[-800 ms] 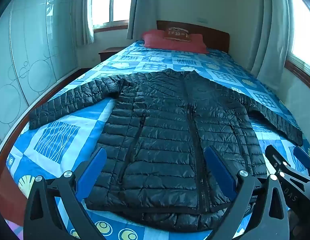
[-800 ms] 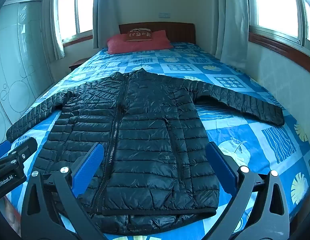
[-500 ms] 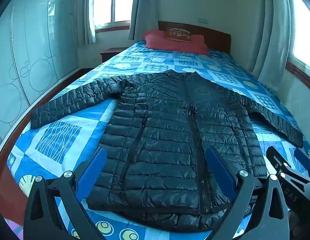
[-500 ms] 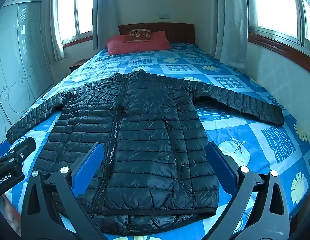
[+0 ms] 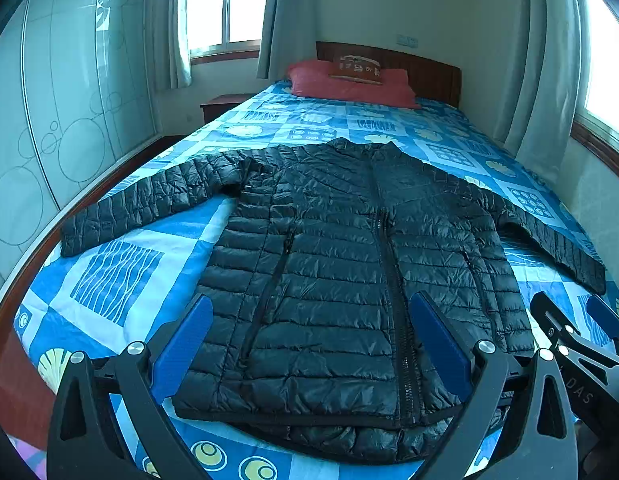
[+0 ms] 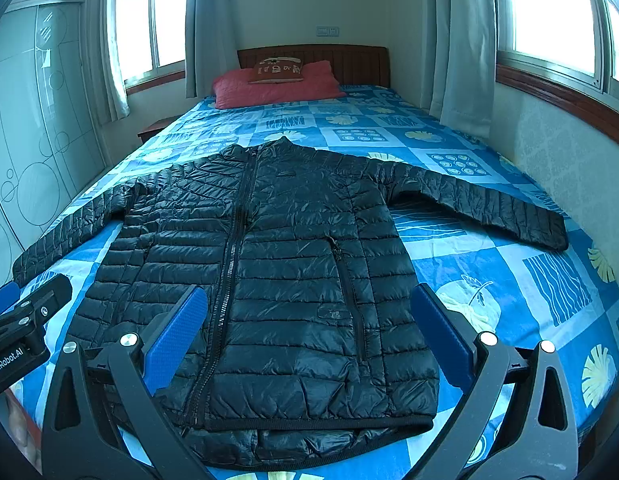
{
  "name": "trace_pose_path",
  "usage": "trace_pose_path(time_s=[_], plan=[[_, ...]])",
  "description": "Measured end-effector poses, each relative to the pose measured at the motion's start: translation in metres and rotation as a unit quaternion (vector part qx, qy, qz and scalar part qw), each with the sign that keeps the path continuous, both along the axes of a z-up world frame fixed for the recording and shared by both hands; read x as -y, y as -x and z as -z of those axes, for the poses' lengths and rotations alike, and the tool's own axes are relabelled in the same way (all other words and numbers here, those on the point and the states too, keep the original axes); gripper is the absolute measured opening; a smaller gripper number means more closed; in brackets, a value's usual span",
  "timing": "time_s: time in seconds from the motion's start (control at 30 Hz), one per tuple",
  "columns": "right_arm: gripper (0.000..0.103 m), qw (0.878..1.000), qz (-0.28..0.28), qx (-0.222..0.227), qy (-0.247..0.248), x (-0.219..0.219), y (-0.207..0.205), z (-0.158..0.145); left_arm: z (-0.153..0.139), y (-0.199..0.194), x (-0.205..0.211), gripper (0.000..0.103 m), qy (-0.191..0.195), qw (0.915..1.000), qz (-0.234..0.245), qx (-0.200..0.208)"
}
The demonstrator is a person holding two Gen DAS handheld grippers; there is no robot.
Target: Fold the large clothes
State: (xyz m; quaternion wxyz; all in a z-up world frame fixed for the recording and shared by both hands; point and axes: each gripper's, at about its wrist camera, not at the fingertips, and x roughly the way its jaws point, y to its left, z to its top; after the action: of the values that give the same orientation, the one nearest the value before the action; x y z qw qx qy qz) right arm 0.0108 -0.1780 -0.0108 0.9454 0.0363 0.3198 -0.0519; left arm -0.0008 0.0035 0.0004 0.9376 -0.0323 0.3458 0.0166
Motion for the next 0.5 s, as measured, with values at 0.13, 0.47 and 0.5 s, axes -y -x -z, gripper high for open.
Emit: trace_pose_path(time_s=[0.13,0.47,0.5], plan=[[0.101,1.0,0.0,0.0,0.0,-0.0006,0.0001,0.0002,0.0016,0.0014,-0.0019,0.098,0.0,1.0,0.0,-0.002],[0.101,1.0,0.001,0.0,0.001,-0.001,-0.0003,0.0011,0.0041,0.0018,-0.0046,0.098,0.001,1.0,0.001,-0.005],[0.101,1.0,0.001,0.0,0.0,-0.001,-0.0004,0.0011,0.0039,0.0015,-0.0043,0.098,0.001,1.0,0.001,-0.005]])
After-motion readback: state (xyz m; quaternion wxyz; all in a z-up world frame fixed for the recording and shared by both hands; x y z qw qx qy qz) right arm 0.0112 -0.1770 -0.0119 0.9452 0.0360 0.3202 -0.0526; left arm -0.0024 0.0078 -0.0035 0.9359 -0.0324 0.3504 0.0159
